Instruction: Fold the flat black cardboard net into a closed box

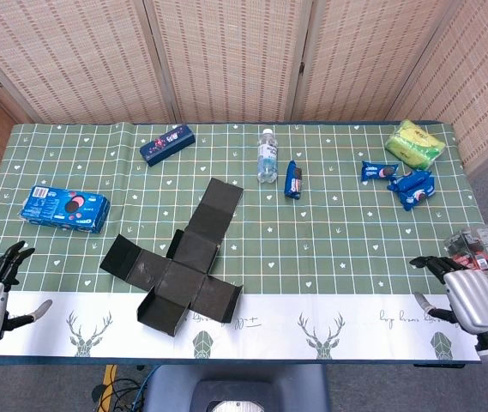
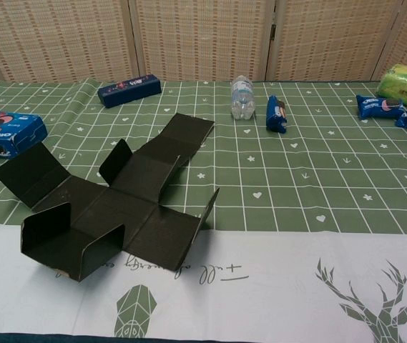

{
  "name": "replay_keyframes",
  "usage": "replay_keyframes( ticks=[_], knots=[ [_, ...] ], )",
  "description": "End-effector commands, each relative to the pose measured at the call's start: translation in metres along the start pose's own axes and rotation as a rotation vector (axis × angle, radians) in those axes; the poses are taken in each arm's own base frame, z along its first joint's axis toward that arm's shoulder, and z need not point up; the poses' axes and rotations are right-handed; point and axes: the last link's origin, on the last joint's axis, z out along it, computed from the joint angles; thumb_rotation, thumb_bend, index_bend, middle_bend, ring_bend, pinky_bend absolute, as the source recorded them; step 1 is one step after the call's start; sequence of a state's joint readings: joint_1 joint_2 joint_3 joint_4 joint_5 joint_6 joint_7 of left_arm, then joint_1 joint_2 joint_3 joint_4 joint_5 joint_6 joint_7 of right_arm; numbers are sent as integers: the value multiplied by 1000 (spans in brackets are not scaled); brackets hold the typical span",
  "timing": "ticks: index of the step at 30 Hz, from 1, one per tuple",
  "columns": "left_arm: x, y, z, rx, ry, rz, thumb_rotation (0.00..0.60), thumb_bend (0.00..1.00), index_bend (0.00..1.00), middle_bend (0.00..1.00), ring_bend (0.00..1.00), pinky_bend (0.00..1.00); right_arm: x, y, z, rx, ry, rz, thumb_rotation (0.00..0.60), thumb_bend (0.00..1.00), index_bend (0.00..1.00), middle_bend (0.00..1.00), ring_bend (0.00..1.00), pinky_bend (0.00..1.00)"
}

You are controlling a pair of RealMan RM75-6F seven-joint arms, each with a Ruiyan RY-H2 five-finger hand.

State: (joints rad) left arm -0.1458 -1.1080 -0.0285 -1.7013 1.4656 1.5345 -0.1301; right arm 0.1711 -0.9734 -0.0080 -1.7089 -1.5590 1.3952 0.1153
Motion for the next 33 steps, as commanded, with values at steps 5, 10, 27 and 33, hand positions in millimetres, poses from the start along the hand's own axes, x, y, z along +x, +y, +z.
replay_keyframes(
  ticks=[5, 10, 27, 33],
  knots=[
    [0, -1, 0, -5, 0, 2, 600, 162, 135, 92, 144, 417, 0, -8, 8, 33, -21, -17, 600, 344, 293, 351, 398, 512],
    [0, -2, 2, -7, -6, 2, 600, 162, 135, 92, 144, 417, 5, -30, 31, 143, -101, -95, 600, 344, 292, 324, 469, 553],
    [7, -2, -9, -15, -6, 8, 600, 163, 135, 92, 143, 417, -33, -169, 148, 512, -393, -237, 600, 675, 126, 212, 727, 947],
    [8, -2, -11, -8, -5, 8, 600, 163, 135, 92, 143, 417, -56, -211, 177, 576, -430, -266, 600, 774, 117, 167, 734, 970]
  ],
)
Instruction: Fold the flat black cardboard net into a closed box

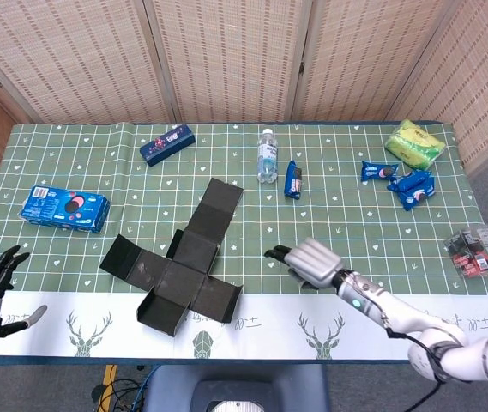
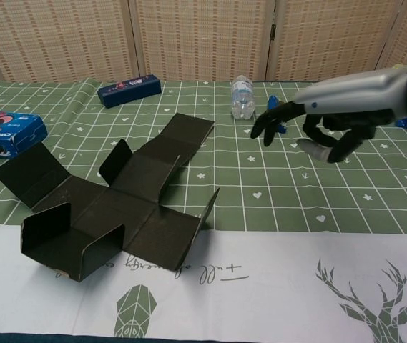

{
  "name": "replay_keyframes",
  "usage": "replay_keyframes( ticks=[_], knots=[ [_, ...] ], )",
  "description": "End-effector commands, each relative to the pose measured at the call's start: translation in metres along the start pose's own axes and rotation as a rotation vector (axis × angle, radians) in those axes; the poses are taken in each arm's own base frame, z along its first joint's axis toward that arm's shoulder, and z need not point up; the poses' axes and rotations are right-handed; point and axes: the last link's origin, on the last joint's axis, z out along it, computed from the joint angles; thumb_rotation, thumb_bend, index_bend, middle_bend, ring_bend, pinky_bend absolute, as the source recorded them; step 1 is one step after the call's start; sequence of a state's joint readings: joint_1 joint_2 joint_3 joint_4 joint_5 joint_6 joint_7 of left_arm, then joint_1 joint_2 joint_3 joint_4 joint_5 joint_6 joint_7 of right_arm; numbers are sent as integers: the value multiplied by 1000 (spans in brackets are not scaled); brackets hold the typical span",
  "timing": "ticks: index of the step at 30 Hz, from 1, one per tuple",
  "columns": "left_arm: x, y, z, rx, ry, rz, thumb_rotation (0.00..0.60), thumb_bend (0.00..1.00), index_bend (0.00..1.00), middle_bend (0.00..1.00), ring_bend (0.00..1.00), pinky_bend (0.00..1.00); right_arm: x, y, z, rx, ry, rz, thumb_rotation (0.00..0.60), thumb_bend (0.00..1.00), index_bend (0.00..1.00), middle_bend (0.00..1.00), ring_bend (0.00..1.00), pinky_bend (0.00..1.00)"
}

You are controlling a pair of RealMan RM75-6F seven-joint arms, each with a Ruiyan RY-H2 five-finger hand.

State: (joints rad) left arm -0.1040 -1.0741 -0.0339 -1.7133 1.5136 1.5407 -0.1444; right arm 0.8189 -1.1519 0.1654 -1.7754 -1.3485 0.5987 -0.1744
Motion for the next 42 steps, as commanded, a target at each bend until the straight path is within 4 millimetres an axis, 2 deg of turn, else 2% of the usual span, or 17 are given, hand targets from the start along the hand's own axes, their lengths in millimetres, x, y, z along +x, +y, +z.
replay_keyframes(
  ticks=[1, 5, 13, 25, 30, 34, 37, 42],
  knots=[
    [-2, 0, -1, 3, -6, -2, 600, 163, 135, 92, 143, 417, 3, -14, 38, 34, -25, -38, 600, 784, 117, 150, 734, 970],
    [-4, -1, -1, 5, -12, -3, 600, 163, 135, 92, 142, 417, 5, -28, 64, 52, -34, -52, 600, 801, 117, 117, 733, 970],
    [-5, -4, -2, 7, -18, -6, 600, 162, 135, 92, 142, 417, 3, -49, 110, 50, -61, -89, 600, 809, 117, 110, 733, 970],
    [-7, -12, -6, 21, -31, -17, 600, 162, 133, 92, 139, 416, -3, -61, 153, 8, -109, -81, 600, 809, 117, 116, 733, 970],
    [-8, -13, -7, 23, -33, -24, 600, 162, 133, 92, 139, 416, -6, -55, 151, -13, -133, -115, 600, 809, 117, 152, 733, 970],
    [-11, -13, -7, 16, -38, -32, 600, 162, 132, 92, 139, 417, -8, -48, 137, -34, -150, -130, 600, 809, 117, 175, 733, 970],
    [-12, -12, -8, 9, -39, -38, 600, 162, 132, 92, 139, 417, -8, -44, 118, -51, -153, -115, 600, 809, 117, 188, 733, 970],
    [-15, -13, -9, 3, -44, -46, 600, 162, 132, 92, 139, 417, -10, -34, 75, -86, -181, -70, 600, 809, 117, 210, 733, 970]
  ],
)
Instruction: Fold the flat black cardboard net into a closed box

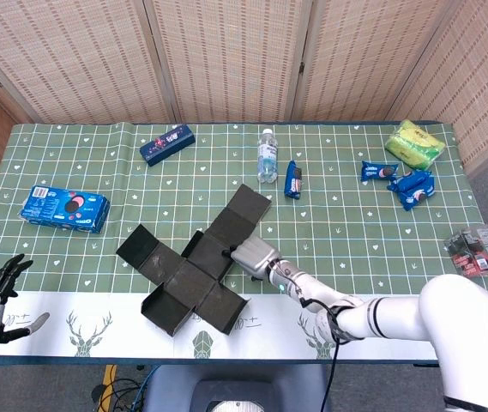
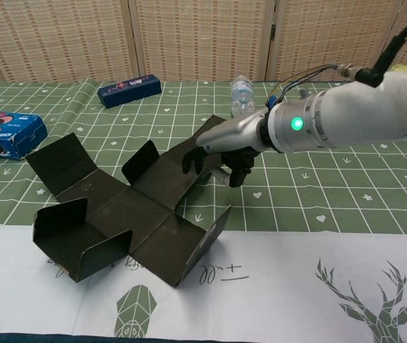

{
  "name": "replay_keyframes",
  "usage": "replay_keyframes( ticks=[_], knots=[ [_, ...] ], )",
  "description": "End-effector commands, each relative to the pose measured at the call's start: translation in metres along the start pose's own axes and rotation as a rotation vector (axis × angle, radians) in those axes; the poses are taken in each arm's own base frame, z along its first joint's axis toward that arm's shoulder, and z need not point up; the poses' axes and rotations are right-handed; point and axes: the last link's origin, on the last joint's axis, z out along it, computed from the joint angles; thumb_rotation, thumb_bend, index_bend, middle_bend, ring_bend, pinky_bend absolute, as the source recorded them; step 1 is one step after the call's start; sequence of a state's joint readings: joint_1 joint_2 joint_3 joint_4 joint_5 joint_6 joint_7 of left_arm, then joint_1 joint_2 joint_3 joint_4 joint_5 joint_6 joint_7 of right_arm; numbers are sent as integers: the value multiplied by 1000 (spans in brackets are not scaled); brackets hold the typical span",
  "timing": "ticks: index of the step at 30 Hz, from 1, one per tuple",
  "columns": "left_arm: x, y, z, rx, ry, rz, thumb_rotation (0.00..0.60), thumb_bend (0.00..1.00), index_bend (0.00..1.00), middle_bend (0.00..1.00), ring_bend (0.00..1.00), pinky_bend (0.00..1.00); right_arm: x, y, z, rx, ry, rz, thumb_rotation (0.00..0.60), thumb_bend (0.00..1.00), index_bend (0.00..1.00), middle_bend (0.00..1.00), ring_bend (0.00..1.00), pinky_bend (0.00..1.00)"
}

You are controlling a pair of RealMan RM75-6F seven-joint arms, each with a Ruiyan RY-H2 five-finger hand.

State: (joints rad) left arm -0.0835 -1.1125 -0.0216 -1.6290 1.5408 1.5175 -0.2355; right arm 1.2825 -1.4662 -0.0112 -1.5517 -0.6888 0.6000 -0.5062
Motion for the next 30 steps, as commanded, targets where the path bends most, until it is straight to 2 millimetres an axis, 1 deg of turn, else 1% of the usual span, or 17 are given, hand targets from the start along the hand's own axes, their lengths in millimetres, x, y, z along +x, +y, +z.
replay_keyframes(
  ticks=[1, 3, 4, 6, 8, 10, 11, 13, 14, 18, 25, 30],
  knots=[
    [-1, -1, 0, -2, -4, -3, 600, 162, 132, 92, 139, 417, -10, 15, -41, -48, -30, 45, 600, 808, 117, 214, 733, 970],
    [-2, -1, 0, -4, -6, -4, 600, 162, 132, 92, 139, 416, -12, 19, -57, -60, -31, 78, 600, 792, 117, 216, 733, 970],
    [-3, -1, 0, -4, -7, -5, 600, 162, 133, 92, 139, 417, -11, 23, -64, -71, -19, 87, 600, 757, 117, 210, 733, 970],
    [-4, -1, 2, -8, -9, -8, 600, 162, 133, 92, 139, 416, -8, 28, -71, -88, 18, 92, 600, 635, 101, 183, 733, 970],
    [-5, 1, 3, -16, -12, -11, 600, 162, 133, 92, 139, 416, -5, 33, -72, -105, 63, 89, 600, 383, 46, 127, 733, 970],
    [-6, 3, 3, -24, -15, -14, 600, 162, 133, 92, 139, 416, -3, 35, -70, -114, 85, 87, 600, 170, 6, 70, 727, 970],
    [-6, 4, 3, -28, -18, -14, 600, 162, 133, 92, 139, 417, -3, 37, -66, -119, 85, 87, 600, 80, 0, 36, 718, 970],
    [-6, 4, 2, -30, -18, -13, 600, 162, 132, 92, 139, 416, -2, 39, -56, -129, 72, 77, 600, 13, 0, 7, 704, 970],
    [-6, 4, 2, -29, -18, -12, 600, 162, 132, 92, 139, 417, -2, 40, -52, -134, 64, 68, 600, 0, 0, 0, 697, 970],
    [-4, 3, 0, -23, -14, -7, 600, 162, 131, 92, 139, 416, -2, 40, -31, -141, 21, 11, 600, 0, 0, 0, 689, 970],
    [-5, 2, -4, -12, -19, -6, 600, 162, 130, 92, 138, 416, 2, 25, 4, -128, -13, -110, 600, 0, 0, 0, 685, 970],
    [-4, 1, -5, -3, -18, -1, 600, 162, 130, 92, 137, 417, 10, 18, 24, -121, -21, -165, 600, 0, 0, 0, 680, 970]
  ],
)
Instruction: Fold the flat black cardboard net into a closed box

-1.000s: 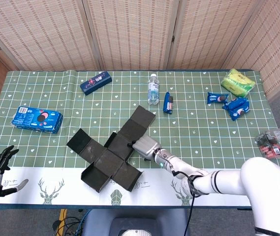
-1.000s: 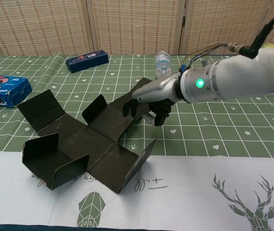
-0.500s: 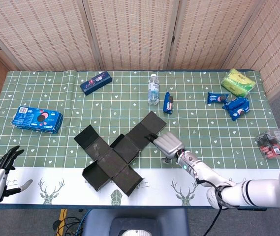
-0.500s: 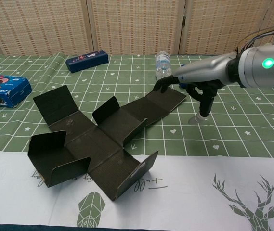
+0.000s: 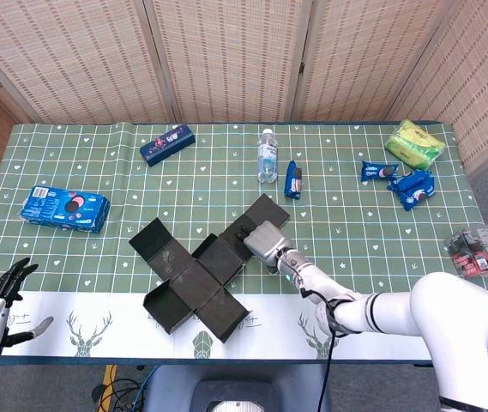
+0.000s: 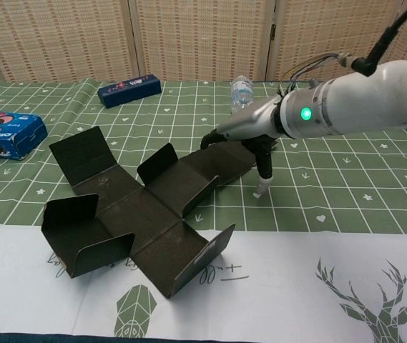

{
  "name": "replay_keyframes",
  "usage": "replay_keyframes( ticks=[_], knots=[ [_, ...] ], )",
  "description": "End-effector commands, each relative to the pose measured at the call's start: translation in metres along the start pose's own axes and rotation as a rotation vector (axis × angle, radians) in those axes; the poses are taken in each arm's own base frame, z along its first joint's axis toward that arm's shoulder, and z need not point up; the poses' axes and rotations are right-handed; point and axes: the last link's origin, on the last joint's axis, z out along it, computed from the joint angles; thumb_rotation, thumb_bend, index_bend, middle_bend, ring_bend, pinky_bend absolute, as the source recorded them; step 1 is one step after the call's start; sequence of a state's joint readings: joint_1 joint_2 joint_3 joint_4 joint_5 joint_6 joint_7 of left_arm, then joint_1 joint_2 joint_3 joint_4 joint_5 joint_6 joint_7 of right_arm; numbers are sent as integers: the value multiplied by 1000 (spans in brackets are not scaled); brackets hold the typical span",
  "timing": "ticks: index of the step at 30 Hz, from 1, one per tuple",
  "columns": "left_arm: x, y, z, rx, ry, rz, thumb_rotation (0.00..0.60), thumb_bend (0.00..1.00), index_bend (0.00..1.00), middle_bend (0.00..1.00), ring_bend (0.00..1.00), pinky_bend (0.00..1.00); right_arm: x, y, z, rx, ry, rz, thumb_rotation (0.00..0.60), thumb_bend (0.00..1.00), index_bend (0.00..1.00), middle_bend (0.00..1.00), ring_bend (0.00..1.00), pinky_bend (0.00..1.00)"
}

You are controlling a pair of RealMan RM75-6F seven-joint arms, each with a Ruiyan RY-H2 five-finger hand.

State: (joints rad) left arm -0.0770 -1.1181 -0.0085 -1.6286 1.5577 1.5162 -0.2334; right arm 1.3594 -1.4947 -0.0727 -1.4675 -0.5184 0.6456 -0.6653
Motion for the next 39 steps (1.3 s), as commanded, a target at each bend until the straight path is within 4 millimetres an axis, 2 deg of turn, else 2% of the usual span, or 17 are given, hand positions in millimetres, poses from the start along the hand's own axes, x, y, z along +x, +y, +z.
replay_keyframes(
  ticks=[1, 13, 24, 35, 39],
  knots=[
    [1, -1, -1, 6, 1, 3, 600, 162, 129, 92, 136, 417, 4, -7, 13, 9, -11, -47, 600, 0, 0, 0, 679, 970],
    [2, -5, -4, 34, 9, 5, 600, 162, 129, 92, 133, 416, 13, -20, 44, 28, -14, -138, 600, 1, 0, 0, 676, 970],
    [5, -10, -7, 59, 16, 5, 600, 162, 128, 92, 132, 417, 19, -31, 61, 50, -13, -181, 600, 6, 0, 0, 676, 970],
    [4, -14, -9, 72, 16, -1, 600, 162, 128, 92, 130, 416, 15, -26, 66, 30, -31, -224, 600, 8, 0, 13, 676, 970],
    [4, -15, -10, 74, 17, -2, 600, 163, 128, 92, 130, 417, 15, -25, 67, 24, -21, -228, 600, 35, 0, 50, 676, 970]
  ],
)
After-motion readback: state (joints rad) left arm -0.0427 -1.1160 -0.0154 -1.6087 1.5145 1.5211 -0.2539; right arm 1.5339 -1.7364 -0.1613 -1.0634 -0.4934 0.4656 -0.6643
